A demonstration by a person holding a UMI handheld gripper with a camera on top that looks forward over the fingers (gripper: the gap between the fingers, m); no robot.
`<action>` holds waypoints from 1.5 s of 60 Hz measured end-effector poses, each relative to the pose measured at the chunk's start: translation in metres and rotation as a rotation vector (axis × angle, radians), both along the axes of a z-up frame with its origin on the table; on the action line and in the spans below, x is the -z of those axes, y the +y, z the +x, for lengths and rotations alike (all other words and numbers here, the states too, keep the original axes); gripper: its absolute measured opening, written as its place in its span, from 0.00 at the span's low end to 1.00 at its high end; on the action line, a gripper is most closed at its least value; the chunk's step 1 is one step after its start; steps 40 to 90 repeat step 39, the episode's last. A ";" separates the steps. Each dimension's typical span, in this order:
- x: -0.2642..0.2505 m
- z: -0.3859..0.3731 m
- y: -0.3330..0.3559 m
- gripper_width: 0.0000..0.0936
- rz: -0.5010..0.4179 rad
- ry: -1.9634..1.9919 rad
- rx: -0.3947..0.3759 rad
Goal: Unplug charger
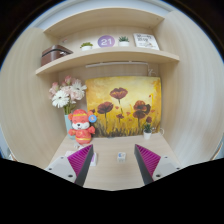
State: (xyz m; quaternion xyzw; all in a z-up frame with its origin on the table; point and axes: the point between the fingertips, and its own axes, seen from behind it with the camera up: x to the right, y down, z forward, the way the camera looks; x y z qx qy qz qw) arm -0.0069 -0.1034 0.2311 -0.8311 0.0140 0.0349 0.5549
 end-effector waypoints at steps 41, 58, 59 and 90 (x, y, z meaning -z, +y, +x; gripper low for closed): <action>0.015 0.013 -0.114 0.89 -0.050 -0.029 0.021; 0.015 0.013 -0.114 0.89 -0.050 -0.029 0.021; 0.015 0.013 -0.114 0.89 -0.050 -0.029 0.021; 0.015 0.013 -0.114 0.89 -0.050 -0.029 0.021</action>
